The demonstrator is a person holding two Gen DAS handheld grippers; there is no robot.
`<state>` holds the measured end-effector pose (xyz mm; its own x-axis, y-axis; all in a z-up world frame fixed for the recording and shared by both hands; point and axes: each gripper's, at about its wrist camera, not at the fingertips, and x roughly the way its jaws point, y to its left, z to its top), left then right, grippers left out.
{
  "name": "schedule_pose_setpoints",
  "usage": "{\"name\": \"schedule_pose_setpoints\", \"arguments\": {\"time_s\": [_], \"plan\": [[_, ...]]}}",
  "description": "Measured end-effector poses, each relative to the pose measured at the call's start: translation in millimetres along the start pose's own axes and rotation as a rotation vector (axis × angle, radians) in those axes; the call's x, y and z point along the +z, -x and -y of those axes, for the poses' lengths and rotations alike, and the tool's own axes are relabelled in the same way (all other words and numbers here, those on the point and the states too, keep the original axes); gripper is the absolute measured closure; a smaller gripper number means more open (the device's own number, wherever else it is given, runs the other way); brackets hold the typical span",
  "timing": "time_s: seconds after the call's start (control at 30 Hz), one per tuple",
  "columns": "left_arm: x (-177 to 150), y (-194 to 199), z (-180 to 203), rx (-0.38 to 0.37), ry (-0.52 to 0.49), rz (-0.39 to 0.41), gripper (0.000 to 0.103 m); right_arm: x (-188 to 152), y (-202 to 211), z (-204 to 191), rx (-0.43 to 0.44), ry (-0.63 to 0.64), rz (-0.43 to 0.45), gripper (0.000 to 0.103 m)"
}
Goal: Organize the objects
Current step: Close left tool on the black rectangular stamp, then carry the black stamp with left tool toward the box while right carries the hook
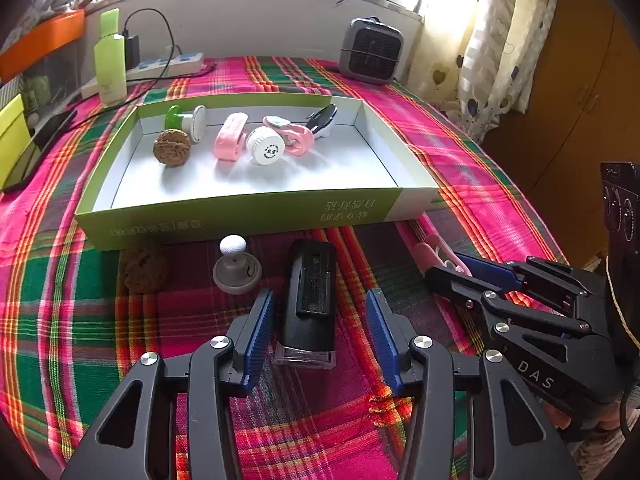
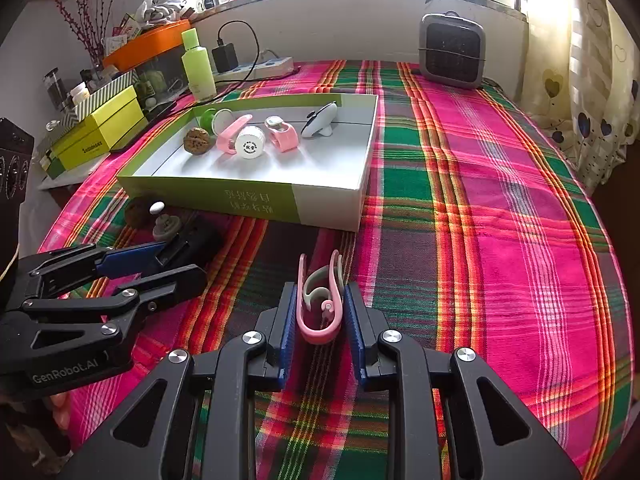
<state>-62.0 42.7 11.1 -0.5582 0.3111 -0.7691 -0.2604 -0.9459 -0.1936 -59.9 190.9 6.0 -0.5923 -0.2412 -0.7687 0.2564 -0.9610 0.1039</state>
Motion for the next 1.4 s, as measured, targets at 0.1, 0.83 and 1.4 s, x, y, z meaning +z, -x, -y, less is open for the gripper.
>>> {"name": "schedule_pose_setpoints", "arguments": {"time_s": [0.1, 0.83, 1.4], "plan": [[-0.4, -1.4, 3.9, 0.028, -0.018, 0.007, 0.058, -0.1, -0.1, 0.1, 0.002, 0.002, 0.0, 0.078], [2.6, -3.1, 2.2, 0.102, -0.008, 0.004, 0.077, -0.7, 0.4, 0.6, 0.005, 0.004, -0.001, 0.079], [0.9, -0.2, 1.4, 0.1, 0.002, 0.005, 0.078, -1.3, 0.9, -0.1, 0.004, 0.006, 0.0, 0.079]]}}
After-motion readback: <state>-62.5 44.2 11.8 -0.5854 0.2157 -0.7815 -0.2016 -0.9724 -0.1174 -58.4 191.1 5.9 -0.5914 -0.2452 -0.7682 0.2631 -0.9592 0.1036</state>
